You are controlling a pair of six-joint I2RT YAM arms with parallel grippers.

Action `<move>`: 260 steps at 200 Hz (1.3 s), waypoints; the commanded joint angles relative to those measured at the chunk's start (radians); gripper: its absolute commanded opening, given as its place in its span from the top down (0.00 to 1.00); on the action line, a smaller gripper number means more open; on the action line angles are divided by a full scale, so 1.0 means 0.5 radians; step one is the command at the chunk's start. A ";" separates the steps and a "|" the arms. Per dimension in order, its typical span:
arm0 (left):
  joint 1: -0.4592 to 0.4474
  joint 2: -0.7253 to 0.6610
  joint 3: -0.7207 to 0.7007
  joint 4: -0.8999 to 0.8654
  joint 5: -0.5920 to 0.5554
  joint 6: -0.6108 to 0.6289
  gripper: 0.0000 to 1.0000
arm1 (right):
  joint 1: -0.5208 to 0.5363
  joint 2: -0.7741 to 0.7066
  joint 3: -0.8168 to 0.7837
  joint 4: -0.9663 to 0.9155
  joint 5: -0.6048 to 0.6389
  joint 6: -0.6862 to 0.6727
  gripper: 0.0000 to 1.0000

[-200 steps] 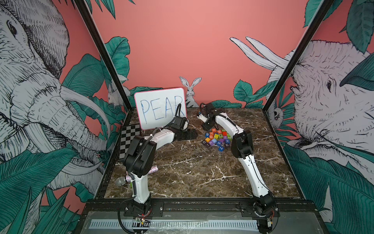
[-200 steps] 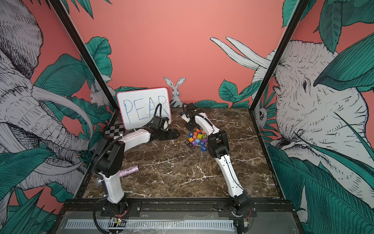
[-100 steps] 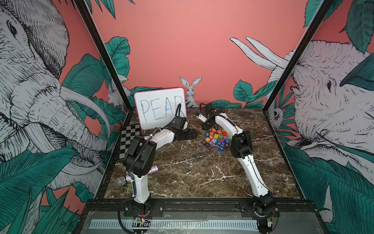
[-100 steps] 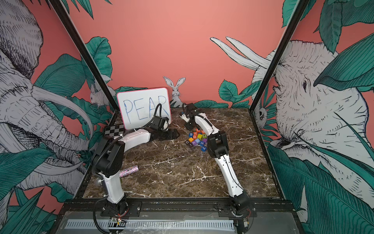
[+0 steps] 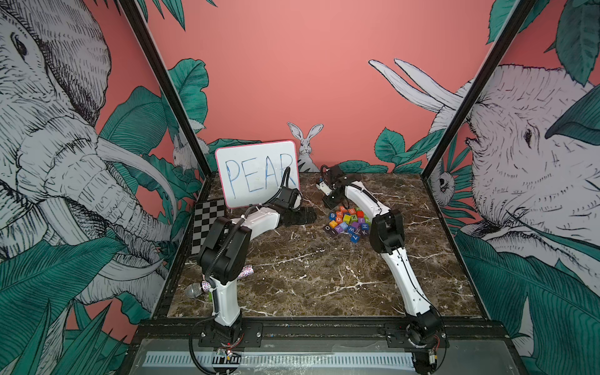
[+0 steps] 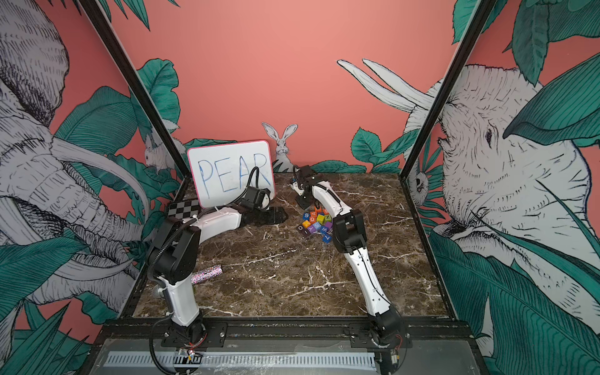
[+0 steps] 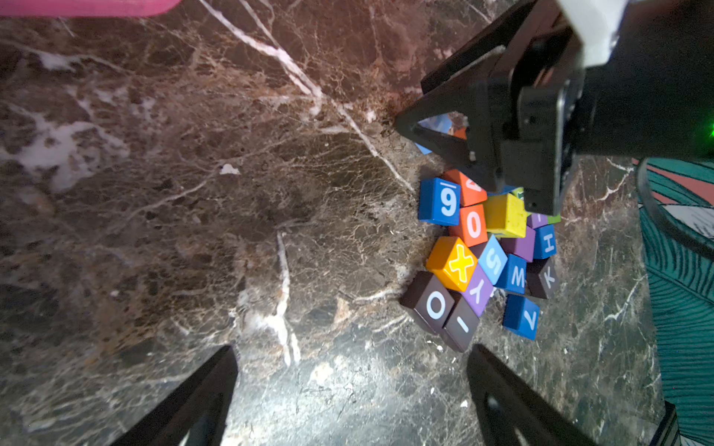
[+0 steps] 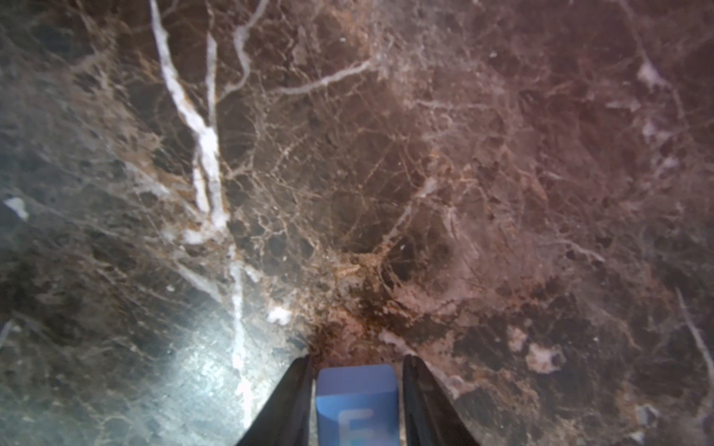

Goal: Spell the uppercase word “pear” with letter blocks
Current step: Pick up the letter block from the center of the board.

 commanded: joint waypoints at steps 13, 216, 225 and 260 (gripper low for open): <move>0.013 -0.085 -0.065 0.023 -0.017 -0.030 0.06 | -0.010 -0.072 0.001 -0.072 0.044 0.084 0.50; 0.037 -0.132 -0.092 0.052 -0.043 -0.039 0.01 | 0.022 -0.136 -0.041 -0.111 0.092 0.369 0.78; 0.040 -0.140 -0.096 0.049 -0.041 -0.042 0.01 | 0.029 -0.136 -0.026 -0.110 0.105 0.397 0.78; 0.055 -0.181 -0.113 0.031 -0.028 -0.059 0.01 | 0.072 -0.148 0.033 -0.113 0.176 0.492 0.78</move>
